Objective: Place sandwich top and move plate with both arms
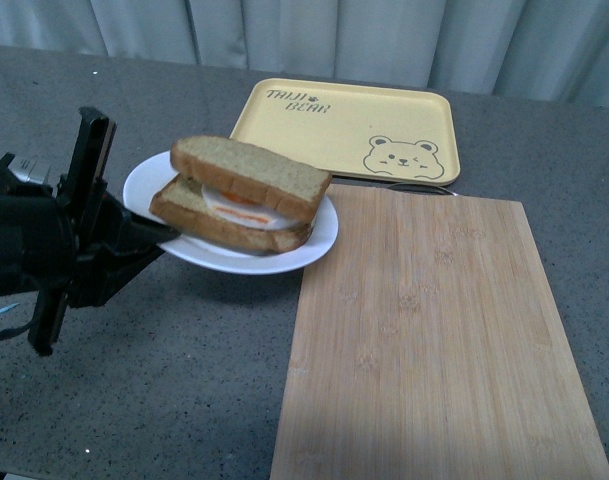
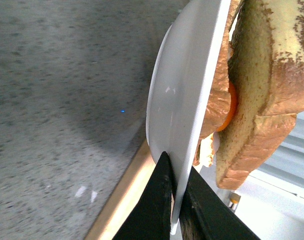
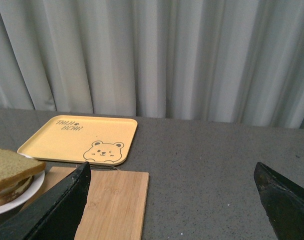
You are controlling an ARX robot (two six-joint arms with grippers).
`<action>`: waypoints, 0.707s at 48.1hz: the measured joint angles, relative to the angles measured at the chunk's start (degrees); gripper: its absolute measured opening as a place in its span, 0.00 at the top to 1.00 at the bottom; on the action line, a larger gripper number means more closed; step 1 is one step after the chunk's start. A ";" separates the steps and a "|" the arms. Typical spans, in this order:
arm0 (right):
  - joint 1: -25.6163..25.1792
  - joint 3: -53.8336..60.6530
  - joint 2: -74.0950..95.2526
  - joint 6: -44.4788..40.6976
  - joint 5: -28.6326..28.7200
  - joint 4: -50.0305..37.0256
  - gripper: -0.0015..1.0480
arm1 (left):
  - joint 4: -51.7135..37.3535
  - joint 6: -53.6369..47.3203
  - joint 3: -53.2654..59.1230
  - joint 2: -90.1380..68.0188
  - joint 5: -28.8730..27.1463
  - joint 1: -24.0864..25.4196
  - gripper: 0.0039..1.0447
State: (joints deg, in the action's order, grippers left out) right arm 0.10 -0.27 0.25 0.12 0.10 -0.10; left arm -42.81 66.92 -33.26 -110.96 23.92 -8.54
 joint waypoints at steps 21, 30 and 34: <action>0.00 0.00 0.00 -0.02 0.02 0.00 0.09 | 6.03 6.86 -30.18 -13.99 -0.26 -7.76 0.97; 0.00 0.00 0.00 0.00 0.00 0.00 0.09 | 7.08 8.96 -39.58 -20.35 -0.24 -9.86 0.97; 0.00 0.00 0.00 0.00 0.00 0.00 0.09 | 7.69 9.18 -42.27 -22.18 0.11 -10.36 0.97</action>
State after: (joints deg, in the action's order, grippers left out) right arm 0.10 -0.27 0.25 0.12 0.10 -0.10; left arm -35.11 76.09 -75.53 -133.14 24.03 -18.90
